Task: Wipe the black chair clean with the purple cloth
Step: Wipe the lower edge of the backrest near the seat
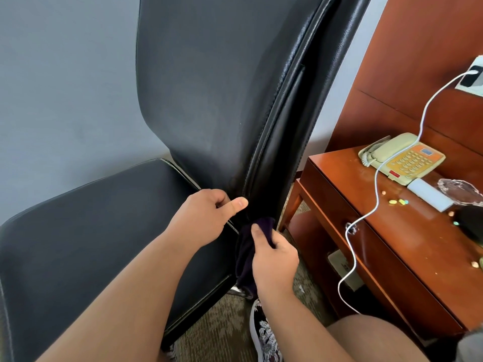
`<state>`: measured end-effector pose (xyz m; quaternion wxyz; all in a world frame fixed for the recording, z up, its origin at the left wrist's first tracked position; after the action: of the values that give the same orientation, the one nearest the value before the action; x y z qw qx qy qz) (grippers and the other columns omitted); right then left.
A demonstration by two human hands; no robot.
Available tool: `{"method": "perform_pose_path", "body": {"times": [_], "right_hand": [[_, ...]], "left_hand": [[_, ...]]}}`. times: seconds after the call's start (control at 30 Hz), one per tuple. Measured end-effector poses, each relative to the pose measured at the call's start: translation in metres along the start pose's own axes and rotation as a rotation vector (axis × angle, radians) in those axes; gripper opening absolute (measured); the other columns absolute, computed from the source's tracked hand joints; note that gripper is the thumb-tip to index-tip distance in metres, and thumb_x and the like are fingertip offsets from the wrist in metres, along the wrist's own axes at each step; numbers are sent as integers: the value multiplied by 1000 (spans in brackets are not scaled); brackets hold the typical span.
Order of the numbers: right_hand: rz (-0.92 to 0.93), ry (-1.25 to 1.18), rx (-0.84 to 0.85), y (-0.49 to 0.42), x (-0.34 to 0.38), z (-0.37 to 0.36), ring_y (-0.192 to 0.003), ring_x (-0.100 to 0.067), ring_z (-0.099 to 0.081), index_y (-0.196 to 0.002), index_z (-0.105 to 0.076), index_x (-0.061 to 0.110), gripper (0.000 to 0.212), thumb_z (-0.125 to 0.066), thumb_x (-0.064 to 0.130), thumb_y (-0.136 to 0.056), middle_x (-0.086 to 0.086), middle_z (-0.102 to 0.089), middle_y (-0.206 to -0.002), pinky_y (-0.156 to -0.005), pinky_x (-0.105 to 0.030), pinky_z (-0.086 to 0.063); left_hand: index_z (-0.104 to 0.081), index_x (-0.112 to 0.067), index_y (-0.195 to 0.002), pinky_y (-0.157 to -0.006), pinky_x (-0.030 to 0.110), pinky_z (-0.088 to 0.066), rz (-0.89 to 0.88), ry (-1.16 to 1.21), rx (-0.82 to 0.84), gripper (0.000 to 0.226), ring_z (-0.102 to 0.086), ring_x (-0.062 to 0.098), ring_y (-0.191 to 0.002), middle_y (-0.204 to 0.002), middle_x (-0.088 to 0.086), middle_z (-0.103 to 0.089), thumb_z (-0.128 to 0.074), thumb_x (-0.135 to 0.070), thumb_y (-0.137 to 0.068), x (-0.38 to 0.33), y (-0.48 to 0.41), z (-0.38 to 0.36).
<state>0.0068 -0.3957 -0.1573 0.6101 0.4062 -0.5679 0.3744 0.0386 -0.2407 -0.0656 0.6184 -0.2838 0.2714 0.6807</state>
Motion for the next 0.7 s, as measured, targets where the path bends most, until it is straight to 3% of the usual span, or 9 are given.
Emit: {"method": "perform_pose_path", "body": {"times": [0.07, 0.27, 0.37, 0.5, 0.6, 0.7], "right_hand": [[-182, -63, -15, -3, -10, 1, -83, -7, -72, -89, -77, 41, 5, -74, 39, -87, 15, -75, -84, -81, -40, -61], [-107, -71, -4, 1, 3, -7, -85, -10, -72, -91, -77, 41, 7, -73, 45, -86, 10, -75, -89, -79, -42, -61], [22, -67, -18, 0, 23, -3, -86, -9, -71, -92, -76, 40, 7, -73, 44, -87, 9, -74, -91, -79, -40, -60], [283, -86, 25, 1, 52, 1, -88, -3, -68, -95, -73, 46, 8, -69, 47, -89, 12, -71, -92, -72, -19, -55], [286, -94, 44, 1, 52, 0, -86, -7, -69, -93, -72, 46, 16, -64, 57, -85, 10, -72, -89, -69, -23, -57], [136, -91, 39, 0, 30, -4, -87, -16, -72, -95, -74, 40, 21, -66, 57, -85, 5, -74, -90, -76, -43, -60]], "left_hand": [[-57, -24, -67, -45, 24, -38, 3, 4, 10, 58, -39, 3, -37, -43, -11, -45, -49, -81, -72, 0, 1, 0], [-59, -25, -68, -45, 24, -39, -16, -5, 11, 59, -40, 2, -36, -43, -13, -46, -48, -83, -71, 1, 1, 2], [-59, -26, -67, -44, 23, -39, -20, -7, 15, 62, -43, 1, -37, -45, -13, -50, -45, -87, -65, 1, 1, 2], [-57, -31, -64, -45, 24, -40, -26, 0, -1, 59, -45, 1, -39, -46, -12, -52, -44, -88, -63, 2, -1, 1], [-55, -32, -63, -45, 24, -40, -28, 1, -3, 59, -44, 2, -38, -45, -12, -51, -41, -89, -60, 2, -1, 0], [-56, -29, -64, -45, 24, -40, -25, -1, -6, 59, -44, 2, -38, -45, -13, -50, -45, -88, -64, 3, 0, 1]]}}
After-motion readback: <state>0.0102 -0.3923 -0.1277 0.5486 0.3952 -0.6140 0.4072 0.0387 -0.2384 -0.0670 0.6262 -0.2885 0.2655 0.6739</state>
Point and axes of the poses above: each hand's wrist, its own y-axis away from the middle knuckle, its own z-axis out of the back of the hand, x = y × z, the point moved 2 cm from there along -y, towards the middle knuckle
